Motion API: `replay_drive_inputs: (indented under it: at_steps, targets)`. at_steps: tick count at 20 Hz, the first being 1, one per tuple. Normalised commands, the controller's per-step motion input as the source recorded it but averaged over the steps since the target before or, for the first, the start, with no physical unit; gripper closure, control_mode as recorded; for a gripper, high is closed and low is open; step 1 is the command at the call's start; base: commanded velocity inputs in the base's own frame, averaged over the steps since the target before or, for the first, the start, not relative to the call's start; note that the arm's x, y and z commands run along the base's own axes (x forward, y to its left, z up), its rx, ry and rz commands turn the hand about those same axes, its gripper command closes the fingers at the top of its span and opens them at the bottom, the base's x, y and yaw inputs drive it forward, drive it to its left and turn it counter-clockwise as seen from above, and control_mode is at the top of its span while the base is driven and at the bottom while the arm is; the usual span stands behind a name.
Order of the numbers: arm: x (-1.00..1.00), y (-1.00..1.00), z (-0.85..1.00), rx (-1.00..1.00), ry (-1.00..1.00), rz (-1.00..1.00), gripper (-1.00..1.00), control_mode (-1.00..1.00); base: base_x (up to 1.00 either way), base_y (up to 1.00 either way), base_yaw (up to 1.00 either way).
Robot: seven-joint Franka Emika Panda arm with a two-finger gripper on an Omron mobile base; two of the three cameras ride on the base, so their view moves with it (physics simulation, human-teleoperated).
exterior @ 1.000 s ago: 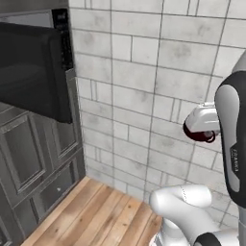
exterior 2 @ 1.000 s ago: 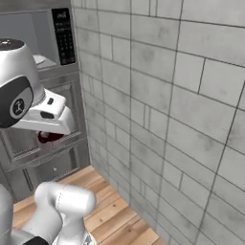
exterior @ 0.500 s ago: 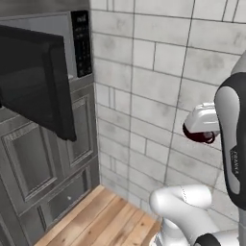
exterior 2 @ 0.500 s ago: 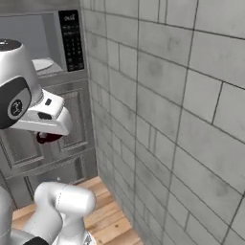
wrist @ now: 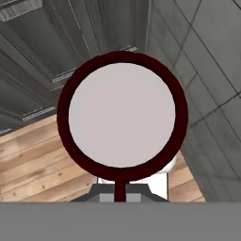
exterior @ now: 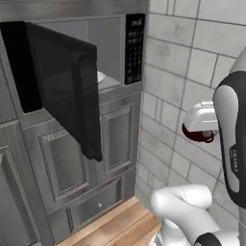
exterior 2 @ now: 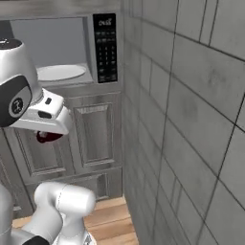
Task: Pick the mug from the counter and place it inside the microwave. Then close the microwave.
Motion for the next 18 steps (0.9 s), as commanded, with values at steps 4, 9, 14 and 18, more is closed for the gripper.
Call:
replay_drive_inputs:
  at_steps: [4, 9, 14, 18]
  targets:
    - [0.00, 0.00, 0.00, 0.00, 0.00, 0.00, 1.00, 1.00, 0.54, -0.01, 0.52]
    - [0.00, 0.00, 0.00, 0.00, 0.00, 0.00, 1.00, 1.00, 0.48, -0.06, 0.54]
    - [0.00, 0.00, 0.00, 0.00, 0.00, 0.00, 1.00, 1.00, 0.49, -0.26, 0.49]
    - [0.00, 0.00, 0.00, 0.00, 0.00, 0.00, 1.00, 1.00, 0.09, -0.59, 0.21]
